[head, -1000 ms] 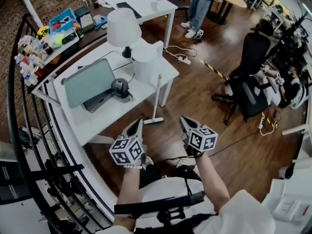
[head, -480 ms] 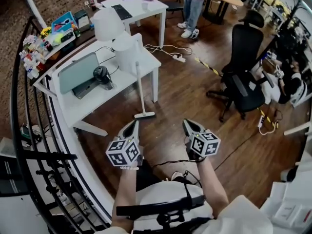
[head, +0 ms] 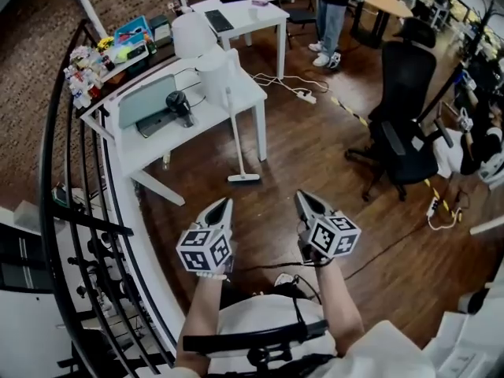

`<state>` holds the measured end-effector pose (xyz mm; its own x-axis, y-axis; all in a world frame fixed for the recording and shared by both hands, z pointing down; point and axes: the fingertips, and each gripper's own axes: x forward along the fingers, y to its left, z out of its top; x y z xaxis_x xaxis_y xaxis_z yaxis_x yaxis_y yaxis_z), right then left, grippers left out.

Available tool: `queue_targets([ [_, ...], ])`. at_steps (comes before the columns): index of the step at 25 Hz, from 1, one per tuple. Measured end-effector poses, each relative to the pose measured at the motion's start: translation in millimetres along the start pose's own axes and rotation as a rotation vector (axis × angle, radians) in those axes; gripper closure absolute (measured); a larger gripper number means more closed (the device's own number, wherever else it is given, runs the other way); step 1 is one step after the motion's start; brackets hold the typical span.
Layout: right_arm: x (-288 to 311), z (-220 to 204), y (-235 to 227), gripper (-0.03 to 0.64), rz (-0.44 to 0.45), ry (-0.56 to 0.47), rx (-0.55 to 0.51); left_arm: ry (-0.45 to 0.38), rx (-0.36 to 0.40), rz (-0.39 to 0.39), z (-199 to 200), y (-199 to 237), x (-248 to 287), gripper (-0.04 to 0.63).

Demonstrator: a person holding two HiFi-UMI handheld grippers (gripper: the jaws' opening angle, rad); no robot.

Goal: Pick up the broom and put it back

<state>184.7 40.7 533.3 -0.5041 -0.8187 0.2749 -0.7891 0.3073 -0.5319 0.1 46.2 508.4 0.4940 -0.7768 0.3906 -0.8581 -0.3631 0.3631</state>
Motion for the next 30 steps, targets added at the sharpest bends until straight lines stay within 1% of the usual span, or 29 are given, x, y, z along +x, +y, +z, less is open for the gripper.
queue_targets([
  [4,-3,3,28,0.603,0.002,-0.018,-0.027,0.001,0.020,-0.025,5,0,-16,0.606],
  [7,-4,-6,54,0.603,0.009,-0.007,-0.047,-0.003,0.018,-0.038,7,9,-32,0.606],
  [14,0,-37,91,0.604,-0.053,0.014,-0.099,-0.006,0.005,-0.072,2,35,-55,0.606],
  [21,-4,-51,101,0.604,-0.098,0.025,-0.098,0.000,-0.021,-0.092,-6,50,-69,0.606],
  [30,-13,-57,108,0.604,-0.105,0.035,-0.114,-0.003,-0.047,-0.091,-11,52,-77,0.606],
])
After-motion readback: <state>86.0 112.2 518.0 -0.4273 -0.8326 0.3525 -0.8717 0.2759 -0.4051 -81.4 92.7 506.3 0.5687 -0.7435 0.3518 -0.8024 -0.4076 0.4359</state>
